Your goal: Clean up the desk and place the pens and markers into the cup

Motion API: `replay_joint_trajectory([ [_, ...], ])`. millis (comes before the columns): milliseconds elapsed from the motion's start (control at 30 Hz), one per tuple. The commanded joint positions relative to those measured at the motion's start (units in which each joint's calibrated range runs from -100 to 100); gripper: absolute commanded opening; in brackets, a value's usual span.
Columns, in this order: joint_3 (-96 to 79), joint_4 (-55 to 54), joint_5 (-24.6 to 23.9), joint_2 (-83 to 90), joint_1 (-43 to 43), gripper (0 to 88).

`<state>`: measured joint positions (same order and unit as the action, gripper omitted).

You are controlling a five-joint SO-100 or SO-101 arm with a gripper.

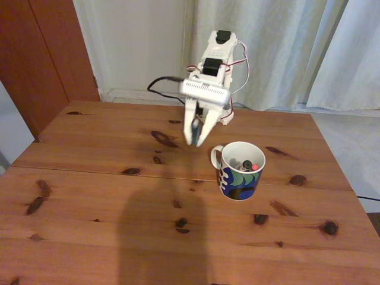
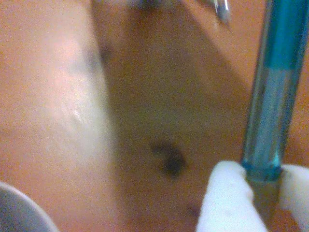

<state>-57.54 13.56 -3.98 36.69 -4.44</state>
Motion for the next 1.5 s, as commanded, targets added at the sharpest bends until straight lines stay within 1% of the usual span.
replay_joint_trajectory([
  [0, -1.34, -7.07, -0.94, 5.8, 3.35, 0.8],
  [167, -5.13, -14.72, -2.67, 9.27, 7.69, 0.8],
  [367, -11.44, -21.86, -2.99, 12.83, 12.12, 0.8],
  [533, -18.75, -24.96, -2.52, 14.48, 14.69, 0.8],
  [700, -24.7, -27.8, -2.52, 14.24, 15.09, 0.8],
  [933, -29.75, -30.9, -2.83, 13.82, 15.01, 1.5],
  [1000, -30.74, -31.24, -2.57, 13.82, 15.01, 4.6],
  [1100, -30.74, -31.24, -2.52, 13.91, 14.93, 13.1],
  [1167, -30.56, -31.07, -2.46, 14.32, 14.53, 15.9],
  [1333, -29.3, -30.55, -1.89, 14.57, 14.37, 15.5],
  [1467, -28.22, -29.52, -1.47, 14.73, 13.16, 10.7],
])
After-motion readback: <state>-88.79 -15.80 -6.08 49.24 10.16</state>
